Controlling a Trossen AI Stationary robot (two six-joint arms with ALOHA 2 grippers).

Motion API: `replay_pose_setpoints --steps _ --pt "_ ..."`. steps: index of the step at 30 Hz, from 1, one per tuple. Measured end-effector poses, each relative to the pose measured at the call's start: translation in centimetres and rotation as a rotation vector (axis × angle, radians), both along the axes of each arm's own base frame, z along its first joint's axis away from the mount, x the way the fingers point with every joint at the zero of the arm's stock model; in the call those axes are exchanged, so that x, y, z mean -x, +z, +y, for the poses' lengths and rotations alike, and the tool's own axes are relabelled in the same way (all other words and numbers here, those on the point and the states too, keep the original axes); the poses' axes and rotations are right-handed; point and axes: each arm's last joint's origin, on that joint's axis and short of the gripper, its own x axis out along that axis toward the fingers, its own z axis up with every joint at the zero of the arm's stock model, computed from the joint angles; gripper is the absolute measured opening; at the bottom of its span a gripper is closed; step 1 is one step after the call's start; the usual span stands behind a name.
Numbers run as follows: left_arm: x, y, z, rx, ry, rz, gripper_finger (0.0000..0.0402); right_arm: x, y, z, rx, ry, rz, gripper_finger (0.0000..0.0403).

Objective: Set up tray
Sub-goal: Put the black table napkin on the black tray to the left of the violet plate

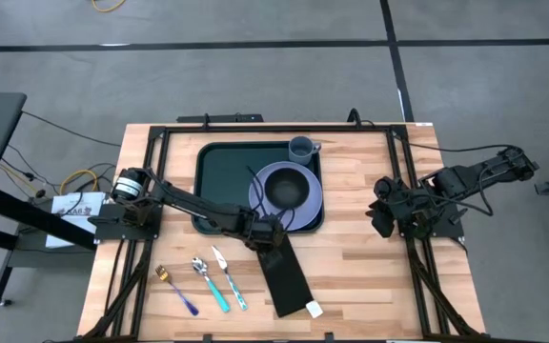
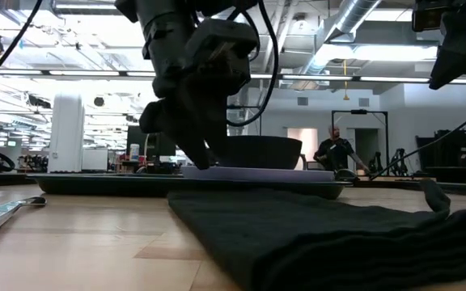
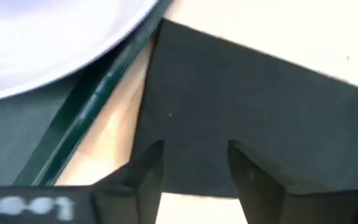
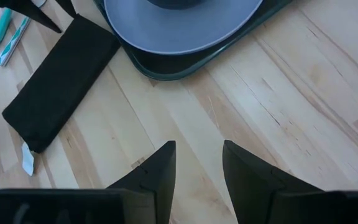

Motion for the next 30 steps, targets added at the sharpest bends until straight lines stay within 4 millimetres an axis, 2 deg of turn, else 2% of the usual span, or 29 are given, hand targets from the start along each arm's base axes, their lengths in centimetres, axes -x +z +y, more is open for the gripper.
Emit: replay_pose_setpoints --steps 3,7,22,30 --pt "0.1 0.0 -0.1 -0.022 -0.047 -0.001 0.0198 0.0 0.0 0.0 0.001 0.002 0.000 0.0122" --pt "0.2 -0.1 -0.1 -0.038 -0.052 0.008 0.0216 0.0 0.0 0.0 0.003 0.006 -0.002 0.0122" --pt "1.1 -1.5 0.2 -0.094 -0.054 0.065 0.0190 0.0 0.0 0.0 0.003 0.006 -0.002 0.0122" --pt "0.1 -4.4 -0.7 -0.011 -0.090 0.121 0.0189 -0.1 0.0 0.0 0.001 0.004 -0.007 0.0122"
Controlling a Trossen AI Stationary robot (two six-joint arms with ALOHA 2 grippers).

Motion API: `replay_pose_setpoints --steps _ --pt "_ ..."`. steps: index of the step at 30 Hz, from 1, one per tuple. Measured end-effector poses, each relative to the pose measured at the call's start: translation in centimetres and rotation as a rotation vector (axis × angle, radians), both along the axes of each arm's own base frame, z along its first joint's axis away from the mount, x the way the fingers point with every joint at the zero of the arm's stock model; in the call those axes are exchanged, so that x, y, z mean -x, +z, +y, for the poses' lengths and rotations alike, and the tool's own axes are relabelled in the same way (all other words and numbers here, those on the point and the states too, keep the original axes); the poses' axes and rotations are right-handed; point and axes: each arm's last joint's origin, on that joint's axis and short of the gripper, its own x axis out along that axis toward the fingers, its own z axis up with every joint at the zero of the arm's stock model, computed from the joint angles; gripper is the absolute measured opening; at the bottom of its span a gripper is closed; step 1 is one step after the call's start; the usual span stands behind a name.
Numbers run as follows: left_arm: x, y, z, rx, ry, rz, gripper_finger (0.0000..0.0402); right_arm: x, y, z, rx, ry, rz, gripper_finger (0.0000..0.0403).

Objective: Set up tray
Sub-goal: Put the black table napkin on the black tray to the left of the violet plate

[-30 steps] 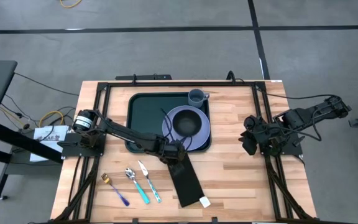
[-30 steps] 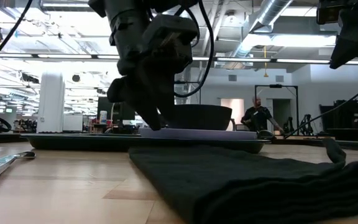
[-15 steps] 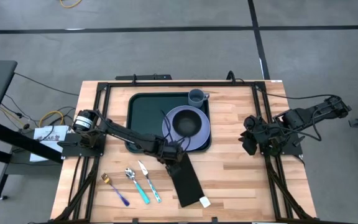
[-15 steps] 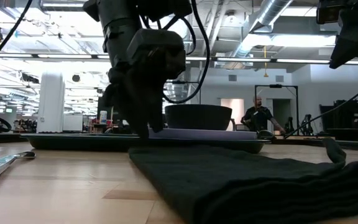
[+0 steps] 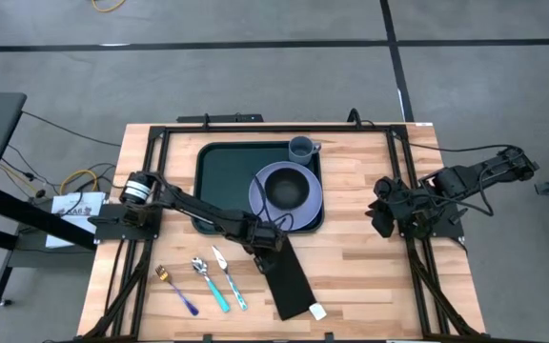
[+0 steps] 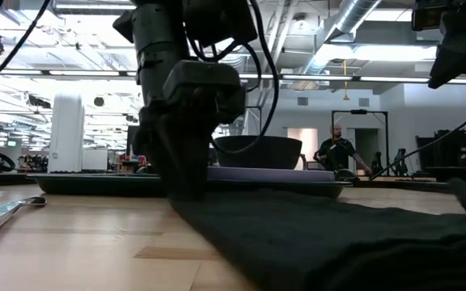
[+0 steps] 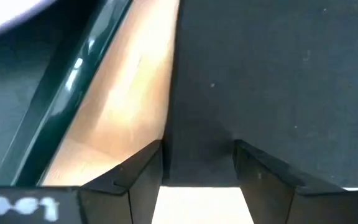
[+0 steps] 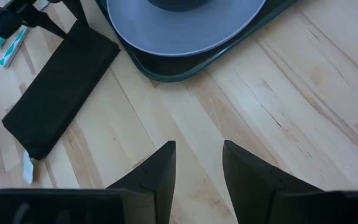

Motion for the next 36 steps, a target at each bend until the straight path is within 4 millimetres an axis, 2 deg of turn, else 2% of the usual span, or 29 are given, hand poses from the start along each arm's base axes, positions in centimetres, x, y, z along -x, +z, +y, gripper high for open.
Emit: replay_pose_setpoints --steps 7,10,20,28,36 --pt "-0.3 -0.1 0.0 -0.037 0.038 0.010 0.0186 0.0 0.0 0.0 0.000 0.000 0.001 0.0122" --pt "-0.3 -0.1 -0.1 -0.042 0.038 0.011 0.0166 0.0 0.0 0.0 0.000 0.000 0.001 0.0122" --pt "-0.3 -0.2 -0.1 -0.019 0.036 0.010 0.0011 0.0 0.0 0.0 0.000 0.000 0.001 0.0122" --pt "-0.5 -0.1 -0.2 0.003 0.063 0.006 0.0003 0.0 0.0 0.0 0.001 0.000 0.001 0.0122" --pt "-0.4 2.1 -0.5 -0.069 0.017 0.143 0.0001 0.0 0.0 0.0 0.003 -0.001 0.000 0.0122"
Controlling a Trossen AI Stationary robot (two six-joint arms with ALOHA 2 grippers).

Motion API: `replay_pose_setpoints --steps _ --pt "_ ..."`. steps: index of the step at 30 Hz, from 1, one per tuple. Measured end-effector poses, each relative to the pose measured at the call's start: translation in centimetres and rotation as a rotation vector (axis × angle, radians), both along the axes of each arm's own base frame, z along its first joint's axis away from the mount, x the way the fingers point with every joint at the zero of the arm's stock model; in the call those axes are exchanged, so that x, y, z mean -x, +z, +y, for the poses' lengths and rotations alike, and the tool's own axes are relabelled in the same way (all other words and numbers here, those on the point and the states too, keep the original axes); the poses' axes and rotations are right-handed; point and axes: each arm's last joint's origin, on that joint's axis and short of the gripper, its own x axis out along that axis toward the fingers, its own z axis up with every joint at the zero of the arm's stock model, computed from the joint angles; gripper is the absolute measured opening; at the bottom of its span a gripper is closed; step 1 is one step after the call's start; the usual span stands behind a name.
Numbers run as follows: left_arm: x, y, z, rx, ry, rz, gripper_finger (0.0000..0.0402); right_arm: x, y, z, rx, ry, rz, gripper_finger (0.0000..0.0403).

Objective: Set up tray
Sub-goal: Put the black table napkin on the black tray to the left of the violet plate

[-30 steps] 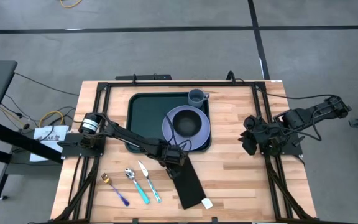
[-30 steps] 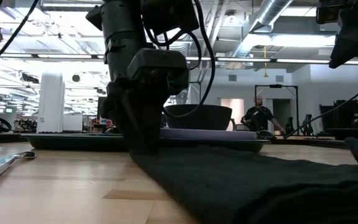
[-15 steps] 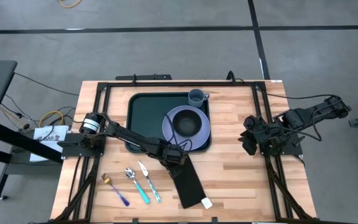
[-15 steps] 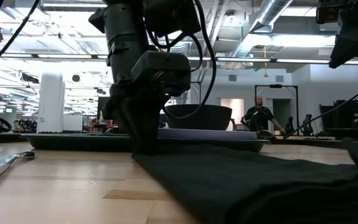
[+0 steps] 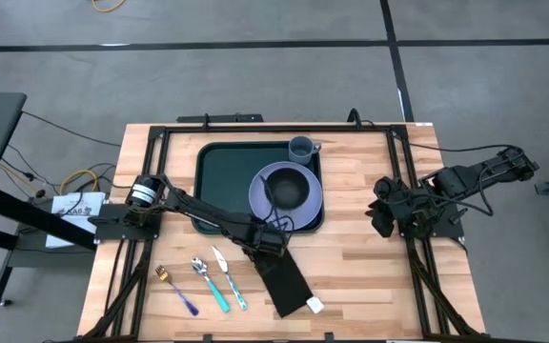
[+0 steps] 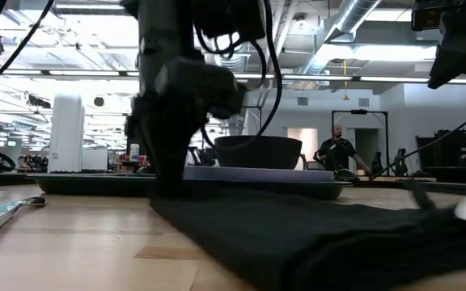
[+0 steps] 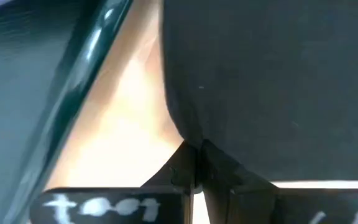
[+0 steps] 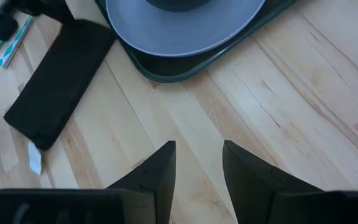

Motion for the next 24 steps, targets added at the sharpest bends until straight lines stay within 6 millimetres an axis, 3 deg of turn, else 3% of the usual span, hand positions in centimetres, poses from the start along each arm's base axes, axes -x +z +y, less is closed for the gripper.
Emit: replay_pose_setpoints --steps 12,24 --pt "2.2 4.9 -0.6 -0.235 -0.064 0.274 0.0000 0.0 0.0 0.0 0.001 0.001 0.000 0.0122" --pt "4.2 7.3 -0.8 -0.349 0.039 0.298 0.0000 -0.1 0.0 -0.3 0.016 -0.005 0.002 0.0122"
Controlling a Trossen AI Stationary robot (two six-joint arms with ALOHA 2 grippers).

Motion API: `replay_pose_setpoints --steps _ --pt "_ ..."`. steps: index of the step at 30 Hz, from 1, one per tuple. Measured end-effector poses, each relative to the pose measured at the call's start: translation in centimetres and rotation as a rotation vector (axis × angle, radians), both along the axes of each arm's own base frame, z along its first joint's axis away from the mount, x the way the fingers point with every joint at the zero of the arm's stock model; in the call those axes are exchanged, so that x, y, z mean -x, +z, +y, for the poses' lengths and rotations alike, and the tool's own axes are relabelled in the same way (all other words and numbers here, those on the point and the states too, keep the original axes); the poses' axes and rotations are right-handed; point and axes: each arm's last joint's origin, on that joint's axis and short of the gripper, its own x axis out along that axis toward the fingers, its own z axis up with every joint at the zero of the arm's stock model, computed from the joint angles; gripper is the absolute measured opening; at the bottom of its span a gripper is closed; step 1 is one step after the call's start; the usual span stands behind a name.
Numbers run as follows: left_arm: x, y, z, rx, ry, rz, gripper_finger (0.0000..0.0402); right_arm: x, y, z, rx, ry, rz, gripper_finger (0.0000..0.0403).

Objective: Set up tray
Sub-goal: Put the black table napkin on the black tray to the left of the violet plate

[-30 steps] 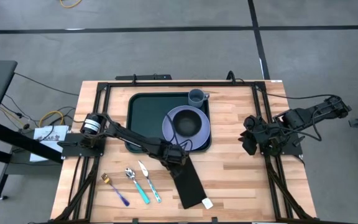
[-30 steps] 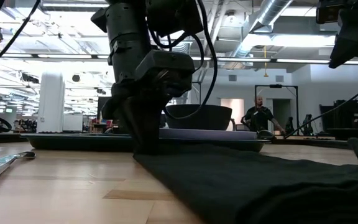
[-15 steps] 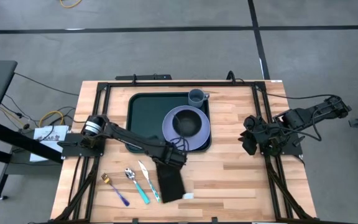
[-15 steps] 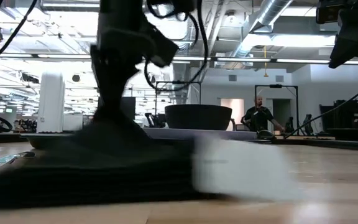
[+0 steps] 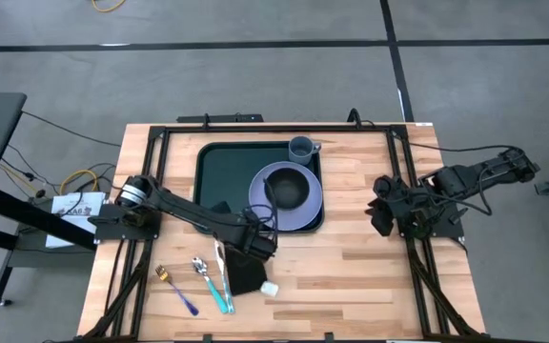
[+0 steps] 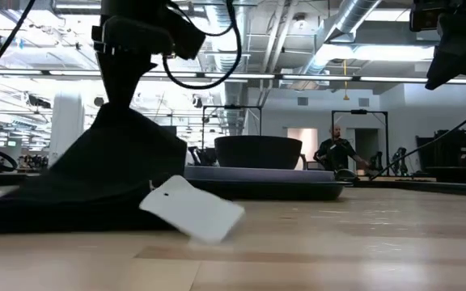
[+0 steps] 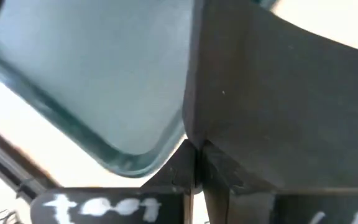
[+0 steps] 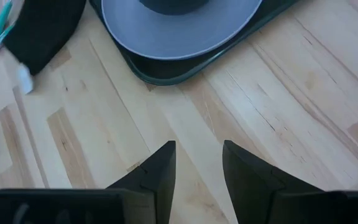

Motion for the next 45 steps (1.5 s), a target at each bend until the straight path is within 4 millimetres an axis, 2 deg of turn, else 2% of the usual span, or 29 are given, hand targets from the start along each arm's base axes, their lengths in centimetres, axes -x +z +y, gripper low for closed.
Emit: replay_pose_setpoints --steps 5,13,16,19,22,26,29,36,45 --pt "0.1 -0.1 1.0 -0.036 -0.018 0.030 0.0000 -0.1 0.0 -0.2 0.009 -0.006 -0.002 0.0122" --pt "1.2 -2.5 3.6 -0.055 -0.018 0.147 0.0000 -0.1 0.0 -0.3 0.007 -0.015 -0.002 0.0122" --pt "2.1 -2.1 4.5 -0.007 0.008 0.038 0.0000 -0.1 0.0 -0.3 0.005 -0.014 -0.001 0.0122" --pt "4.2 -0.9 5.7 0.032 0.063 -0.129 0.0000 -0.1 0.0 -0.3 0.004 -0.014 -0.001 0.0122" --pt "7.5 -0.2 7.1 0.044 0.135 -0.217 0.0000 -0.1 0.0 -0.3 0.003 -0.013 -0.001 0.0122" --pt "11.6 0.1 8.7 0.067 0.180 -0.256 0.0000 -0.1 0.0 -0.3 0.002 -0.014 -0.004 0.0122" --pt "13.5 0.1 9.6 0.068 0.151 -0.263 0.0000 -0.3 0.1 -0.3 -0.005 -0.015 -0.025 0.0122" --pt "15.5 -1.1 13.2 0.032 0.081 -0.179 0.0000 -0.9 0.4 -0.1 -0.055 -0.062 -0.081 0.0122" --pt "16.0 -2.7 18.1 0.036 -0.019 -0.201 0.0000 -2.8 0.3 0.4 -0.112 -0.119 -0.136 0.0122"
